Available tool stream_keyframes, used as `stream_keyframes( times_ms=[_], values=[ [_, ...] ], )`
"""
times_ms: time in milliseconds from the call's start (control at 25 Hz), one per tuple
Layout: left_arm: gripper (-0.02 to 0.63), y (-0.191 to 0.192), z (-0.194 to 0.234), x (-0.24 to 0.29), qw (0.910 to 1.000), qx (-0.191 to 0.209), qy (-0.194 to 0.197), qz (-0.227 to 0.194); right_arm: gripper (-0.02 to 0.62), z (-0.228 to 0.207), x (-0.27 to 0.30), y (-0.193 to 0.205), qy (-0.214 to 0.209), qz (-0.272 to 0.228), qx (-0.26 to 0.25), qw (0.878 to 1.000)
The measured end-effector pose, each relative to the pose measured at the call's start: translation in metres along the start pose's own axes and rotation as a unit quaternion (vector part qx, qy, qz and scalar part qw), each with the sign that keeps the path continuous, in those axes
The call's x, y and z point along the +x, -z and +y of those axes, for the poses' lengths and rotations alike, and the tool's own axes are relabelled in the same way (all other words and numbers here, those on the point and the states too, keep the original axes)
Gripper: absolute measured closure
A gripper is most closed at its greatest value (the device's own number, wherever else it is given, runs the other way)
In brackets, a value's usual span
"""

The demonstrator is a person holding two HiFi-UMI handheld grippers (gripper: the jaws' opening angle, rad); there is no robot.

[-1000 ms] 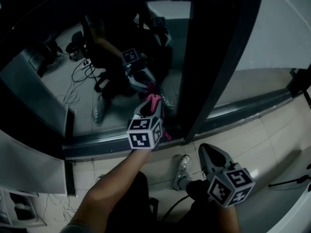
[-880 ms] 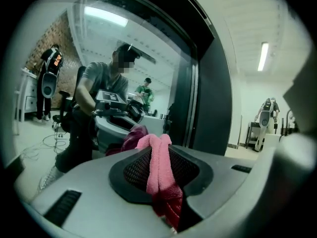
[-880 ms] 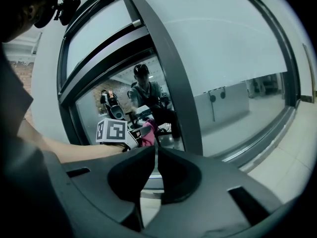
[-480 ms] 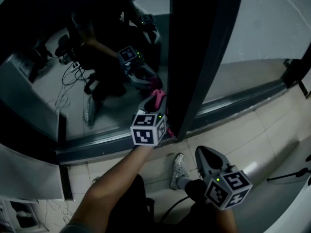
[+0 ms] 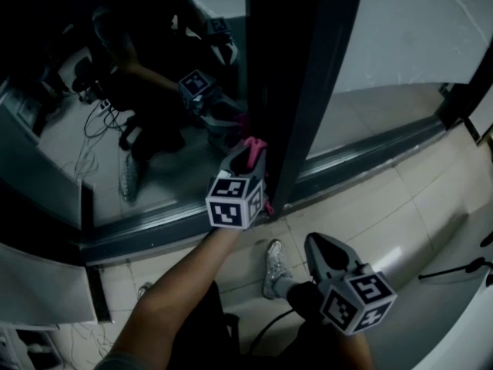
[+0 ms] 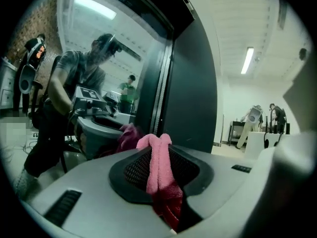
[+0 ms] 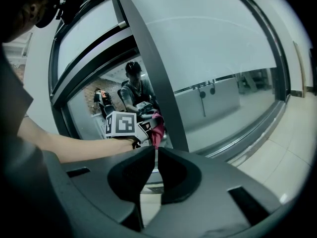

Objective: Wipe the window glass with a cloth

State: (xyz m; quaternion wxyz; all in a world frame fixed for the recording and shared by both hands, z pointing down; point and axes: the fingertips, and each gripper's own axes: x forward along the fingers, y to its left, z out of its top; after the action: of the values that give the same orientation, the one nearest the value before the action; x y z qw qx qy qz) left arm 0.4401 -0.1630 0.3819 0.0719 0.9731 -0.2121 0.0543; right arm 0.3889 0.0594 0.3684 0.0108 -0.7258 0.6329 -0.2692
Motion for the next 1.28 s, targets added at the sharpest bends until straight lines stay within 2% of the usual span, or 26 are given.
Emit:
stream_keyframes(
  times_ms=[160, 480, 680, 880, 1120, 1280],
  values=[
    [0.511, 0.016, -0.008, -0.003, 0.9996, 0.026, 0.012, 0.009, 0.577, 0.005, 0.008, 0.0, -0.01, 0.001, 0.004, 1.0],
    [0.511, 0.061, -0.005, 0.001, 0.9988, 0.025, 0.008, 0.04, 0.577, 0.004, 0.033, 0.001, -0.024, -0.003, 0.018, 1.0],
    [0.511, 0.067, 0.002, 0.002, 0.9982, 0.056, -0.006, 0.021, 0.577, -0.006, 0.057, 0.013, -0.032, -0.009, 0.038, 0.999],
    [0.511, 0.067, 0.007, 0.012, 0.9994, 0.033, -0.009, 0.012, 0.577, -0.02, 0.085, 0.019, -0.032, -0.016, 0.036, 0.999],
    [0.512, 0.067, 0.01, 0.011, 0.9993, 0.024, -0.026, 0.015, 0.577, -0.032, 0.113, 0.019, 0.001, -0.017, 0.002, 1.0],
    [0.512, 0.071, 0.018, 0.008, 0.9984, 0.017, -0.048, 0.025, 0.577, -0.04, 0.116, 0.039, 0.019, -0.002, -0.013, 1.0]
  ],
)
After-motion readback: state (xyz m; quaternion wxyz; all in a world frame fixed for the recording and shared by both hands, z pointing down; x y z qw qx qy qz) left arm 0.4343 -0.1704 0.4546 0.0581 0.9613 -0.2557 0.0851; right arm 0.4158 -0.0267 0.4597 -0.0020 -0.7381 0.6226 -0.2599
